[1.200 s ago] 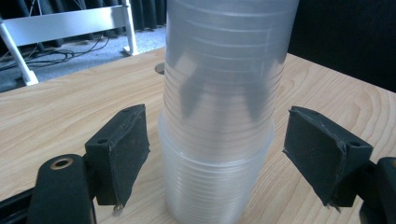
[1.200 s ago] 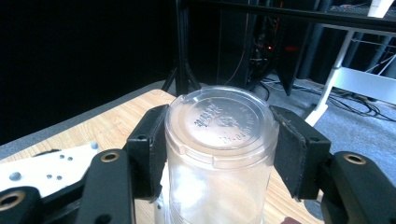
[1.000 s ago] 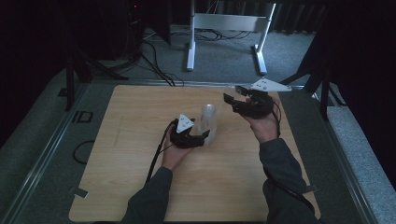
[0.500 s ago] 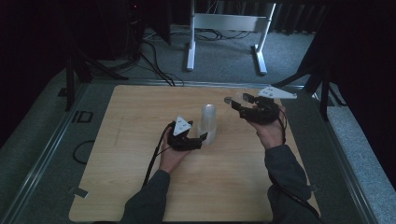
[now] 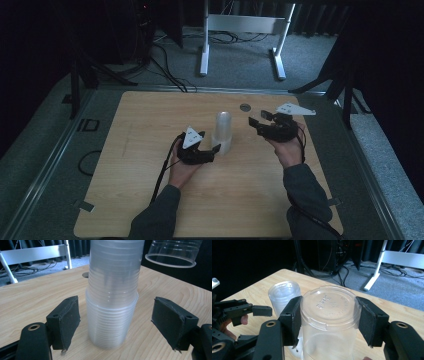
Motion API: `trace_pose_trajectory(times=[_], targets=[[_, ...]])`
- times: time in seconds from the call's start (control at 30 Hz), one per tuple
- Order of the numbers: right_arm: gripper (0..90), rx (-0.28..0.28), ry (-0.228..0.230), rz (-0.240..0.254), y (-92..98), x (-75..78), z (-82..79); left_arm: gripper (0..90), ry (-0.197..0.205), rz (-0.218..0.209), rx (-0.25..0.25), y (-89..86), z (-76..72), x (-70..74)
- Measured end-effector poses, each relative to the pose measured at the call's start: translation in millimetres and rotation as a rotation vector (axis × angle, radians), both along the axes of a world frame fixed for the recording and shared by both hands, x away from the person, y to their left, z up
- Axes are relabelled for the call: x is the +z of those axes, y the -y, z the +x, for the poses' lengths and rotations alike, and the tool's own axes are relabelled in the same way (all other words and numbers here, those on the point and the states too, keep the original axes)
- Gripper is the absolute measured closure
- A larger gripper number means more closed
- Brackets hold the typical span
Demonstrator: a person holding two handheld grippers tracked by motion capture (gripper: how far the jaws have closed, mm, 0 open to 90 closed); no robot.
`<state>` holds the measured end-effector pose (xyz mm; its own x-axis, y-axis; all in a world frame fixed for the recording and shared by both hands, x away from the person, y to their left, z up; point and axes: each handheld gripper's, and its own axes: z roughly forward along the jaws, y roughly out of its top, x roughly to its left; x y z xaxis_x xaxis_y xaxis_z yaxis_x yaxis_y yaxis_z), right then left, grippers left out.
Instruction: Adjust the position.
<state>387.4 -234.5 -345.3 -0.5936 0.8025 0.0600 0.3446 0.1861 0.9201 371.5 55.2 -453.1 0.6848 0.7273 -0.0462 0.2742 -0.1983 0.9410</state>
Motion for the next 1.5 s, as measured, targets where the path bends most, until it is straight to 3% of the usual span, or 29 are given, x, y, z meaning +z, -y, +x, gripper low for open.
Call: trace_pose_trajectory(times=[0.13,0.7,0.97,1.3,1.5], targets=[[41.2,-0.003,-0.013,0.01,1.0,-6.3,-3.2,22.4,-0.011,-0.005,-0.01,1.5,-3.2,-2.0],[41.1,-0.005,-0.065,0.028,3.1,-40.0,-18.2,23.1,0.017,0.017,-0.043,16.7,-16.8,-3.2],[41.1,-0.004,-0.075,0.054,1.9,-50.2,-26.4,24.6,0.008,0.018,-0.074,22.7,-20.0,-4.1],[41.1,-0.02,-0.12,0.091,1.6,-67.0,-31.2,26.9,0.013,0.01,-0.088,26.5,-24.5,-4.2],[41.1,-0.026,-0.126,0.09,0.7,-73.3,-33.5,26.9,0.017,0.017,-0.098,32.6,-27.7,-5.5]])
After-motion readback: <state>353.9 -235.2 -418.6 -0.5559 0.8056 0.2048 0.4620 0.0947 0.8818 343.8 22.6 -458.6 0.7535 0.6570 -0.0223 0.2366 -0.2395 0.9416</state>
